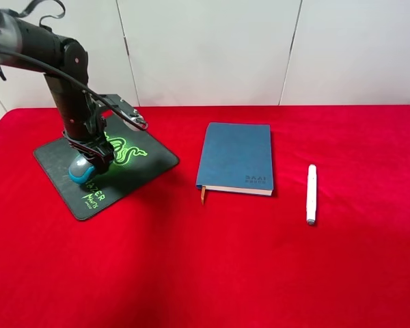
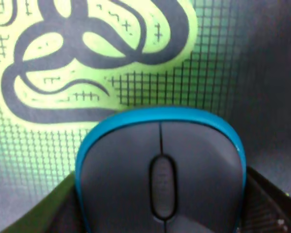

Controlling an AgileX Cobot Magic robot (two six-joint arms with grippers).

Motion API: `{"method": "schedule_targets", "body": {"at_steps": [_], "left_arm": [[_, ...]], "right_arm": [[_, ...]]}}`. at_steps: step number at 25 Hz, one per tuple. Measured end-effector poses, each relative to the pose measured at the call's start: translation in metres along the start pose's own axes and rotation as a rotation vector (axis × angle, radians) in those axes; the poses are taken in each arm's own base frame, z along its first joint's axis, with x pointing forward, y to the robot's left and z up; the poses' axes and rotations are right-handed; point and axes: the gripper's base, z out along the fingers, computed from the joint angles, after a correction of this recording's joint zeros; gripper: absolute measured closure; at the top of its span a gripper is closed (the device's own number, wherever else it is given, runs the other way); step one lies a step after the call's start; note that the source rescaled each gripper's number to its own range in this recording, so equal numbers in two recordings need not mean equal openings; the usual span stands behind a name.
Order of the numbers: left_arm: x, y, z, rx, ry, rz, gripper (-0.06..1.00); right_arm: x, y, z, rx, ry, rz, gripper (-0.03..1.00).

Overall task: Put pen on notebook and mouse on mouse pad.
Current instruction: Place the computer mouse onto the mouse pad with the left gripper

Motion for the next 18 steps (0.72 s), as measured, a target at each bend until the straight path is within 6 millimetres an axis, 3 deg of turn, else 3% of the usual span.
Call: {"method": "schedule_targets", "body": {"at_steps": [17,18], "left_arm": [[-0.0059,0.0016,0.0043,-0.014,-0.055,-0.050,0.94],[-0.0059,0.0016,0.0043,-0.014,-0.055,-0.049,0.88]], "right_arm": [[0.0000,0.0000,0.0000,0.000,0.000,0.000,-0.03],[0.0000,0.0000,0.0000,0.000,0.000,0.000,-0.03]]}}
